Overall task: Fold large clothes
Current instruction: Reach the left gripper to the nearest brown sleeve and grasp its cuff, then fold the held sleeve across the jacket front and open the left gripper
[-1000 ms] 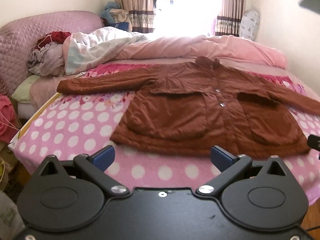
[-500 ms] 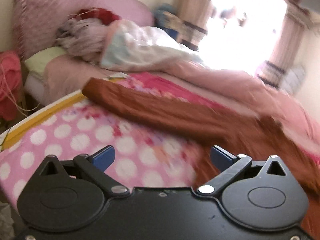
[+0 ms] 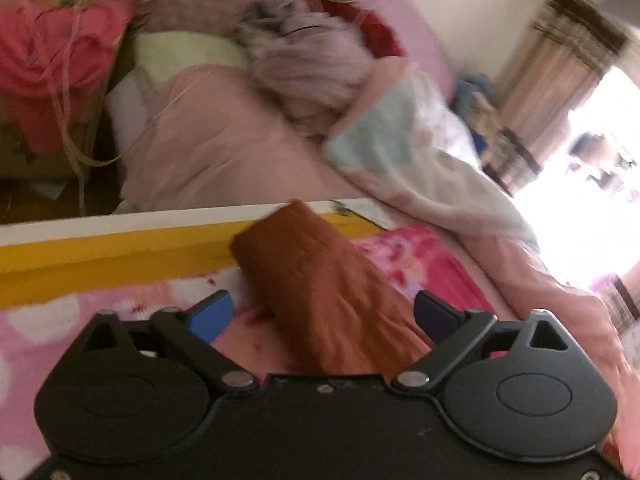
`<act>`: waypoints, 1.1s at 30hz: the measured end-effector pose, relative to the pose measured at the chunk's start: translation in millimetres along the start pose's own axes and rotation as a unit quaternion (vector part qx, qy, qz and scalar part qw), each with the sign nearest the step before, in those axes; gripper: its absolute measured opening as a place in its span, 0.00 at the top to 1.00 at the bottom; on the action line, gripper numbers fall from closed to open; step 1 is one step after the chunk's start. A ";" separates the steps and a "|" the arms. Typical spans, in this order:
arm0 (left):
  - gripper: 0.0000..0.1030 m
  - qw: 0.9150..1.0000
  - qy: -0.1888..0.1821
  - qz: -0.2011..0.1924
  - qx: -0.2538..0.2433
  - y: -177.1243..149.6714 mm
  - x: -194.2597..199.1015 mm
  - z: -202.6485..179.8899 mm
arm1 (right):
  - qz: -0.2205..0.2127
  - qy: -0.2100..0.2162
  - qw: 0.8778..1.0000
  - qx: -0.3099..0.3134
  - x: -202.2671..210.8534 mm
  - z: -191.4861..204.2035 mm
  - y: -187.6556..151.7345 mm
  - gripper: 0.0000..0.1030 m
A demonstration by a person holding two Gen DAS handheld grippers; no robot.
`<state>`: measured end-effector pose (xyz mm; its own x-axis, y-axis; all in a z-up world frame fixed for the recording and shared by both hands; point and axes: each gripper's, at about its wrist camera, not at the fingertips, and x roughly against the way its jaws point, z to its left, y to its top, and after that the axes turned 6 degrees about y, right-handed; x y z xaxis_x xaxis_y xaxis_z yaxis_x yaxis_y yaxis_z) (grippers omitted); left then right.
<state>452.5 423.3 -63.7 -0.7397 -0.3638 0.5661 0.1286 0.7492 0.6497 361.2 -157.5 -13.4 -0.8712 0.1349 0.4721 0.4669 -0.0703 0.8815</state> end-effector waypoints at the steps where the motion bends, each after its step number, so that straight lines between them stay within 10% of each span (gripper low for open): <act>1: 0.28 1.000 -0.004 0.007 0.016 1.6 -8.5 3.7 | 0.004 -0.003 1.000 0.000 -4.1 0.3 -0.4 0.00; 3: 0.54 0.999 -0.004 0.030 0.045 5.2 -25.6 10.7 | 0.012 -0.005 1.000 -0.005 -13.1 0.0 -2.1 0.00; 12: 0.81 0.997 -0.025 0.031 0.069 5.6 -37.1 13.7 | 0.046 -0.004 0.999 -0.016 -30.2 -0.7 -11.5 0.00; 21: 0.86 0.992 -0.124 0.015 0.013 5.8 20.2 -56.7 | 0.042 -0.016 0.998 -0.035 -20.0 -13.4 -10.8 0.00; 27: 0.86 0.962 -0.264 0.036 -0.066 -36.4 88.9 -166.2 | 0.043 0.010 0.997 -0.065 -4.0 -25.8 -15.1 0.00; 33: 0.84 0.904 -0.395 0.087 -0.139 -124.4 143.9 -271.4 | 0.024 0.002 0.997 -0.071 19.1 -39.7 -14.3 0.00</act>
<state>509.3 127.5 74.6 -0.9195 0.3360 0.2040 0.3673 0.5496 0.7504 331.8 -193.1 -16.9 -0.8485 0.1242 0.5144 0.4830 -0.2153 0.8488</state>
